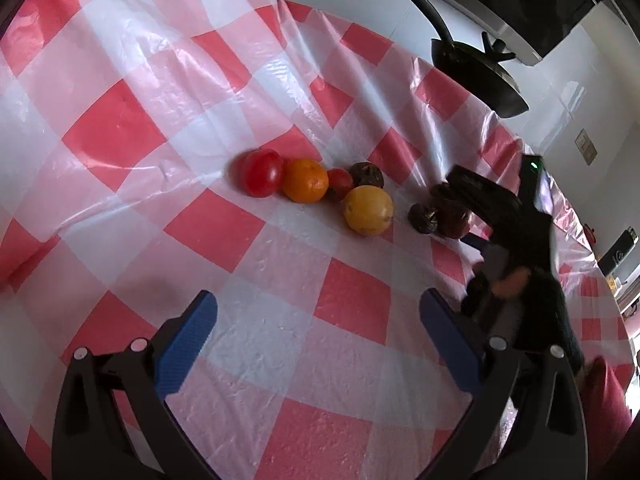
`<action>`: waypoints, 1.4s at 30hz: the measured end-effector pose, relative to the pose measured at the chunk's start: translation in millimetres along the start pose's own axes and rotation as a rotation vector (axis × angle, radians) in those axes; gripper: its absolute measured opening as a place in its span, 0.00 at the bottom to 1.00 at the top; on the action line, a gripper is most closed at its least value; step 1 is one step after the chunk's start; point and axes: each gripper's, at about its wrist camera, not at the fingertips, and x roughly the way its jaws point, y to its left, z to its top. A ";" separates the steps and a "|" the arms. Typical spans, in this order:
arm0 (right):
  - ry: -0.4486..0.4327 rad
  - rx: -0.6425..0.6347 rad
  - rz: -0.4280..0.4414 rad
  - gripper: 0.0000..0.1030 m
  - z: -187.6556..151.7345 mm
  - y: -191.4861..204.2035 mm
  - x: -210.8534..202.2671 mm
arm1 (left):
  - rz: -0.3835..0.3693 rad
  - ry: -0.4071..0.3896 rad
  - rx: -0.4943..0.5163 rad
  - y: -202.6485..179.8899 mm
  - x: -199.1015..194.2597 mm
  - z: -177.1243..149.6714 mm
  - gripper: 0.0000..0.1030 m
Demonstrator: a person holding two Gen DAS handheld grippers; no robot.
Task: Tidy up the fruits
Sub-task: 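Grasp the second red apple with the right tool, then grasp the yellow fruit with the left tool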
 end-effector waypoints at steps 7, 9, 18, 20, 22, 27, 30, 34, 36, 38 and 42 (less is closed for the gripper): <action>0.015 -0.061 -0.041 0.64 -4.5 4.9 0.8 | 0.007 -0.009 0.003 0.2 -1.6 -1.6 0.99; 0.021 -0.080 -0.052 0.63 -12.4 -0.8 -8.5 | 0.008 -0.009 0.003 0.4 -1.5 -1.7 0.99; -0.018 0.098 0.052 0.63 -66.1 -89.3 -87.0 | 0.007 0.014 0.016 -0.5 0.1 -2.6 0.99; -0.041 0.139 0.089 0.63 -76.6 -101.8 -101.5 | 0.006 0.038 0.024 -2.0 2.6 -3.1 0.99; -0.067 0.152 0.128 0.63 -79.3 -109.1 -110.4 | 0.019 0.039 0.023 -3.4 2.3 -4.5 0.99; -0.077 0.077 0.138 0.63 -78.3 -93.6 -115.0 | 0.104 0.093 0.061 -25.2 24.2 2.5 0.99; -0.107 0.018 0.132 0.63 -81.4 -83.4 -119.5 | 0.157 0.083 0.089 -42.2 42.5 15.1 0.99; -0.117 0.010 0.128 0.63 -82.7 -85.5 -123.5 | 0.200 0.121 0.076 -56.9 80.7 33.0 0.96; -0.122 0.012 0.132 0.63 -82.6 -85.8 -123.2 | 0.214 0.123 0.068 -63.6 94.1 39.8 0.95; -0.120 0.006 0.137 0.63 -82.6 -85.1 -123.0 | 0.240 0.134 0.077 -70.1 106.6 45.0 0.91; -0.128 0.011 0.145 0.63 -83.2 -85.2 -124.4 | 0.317 0.132 0.110 -80.1 122.6 53.9 0.71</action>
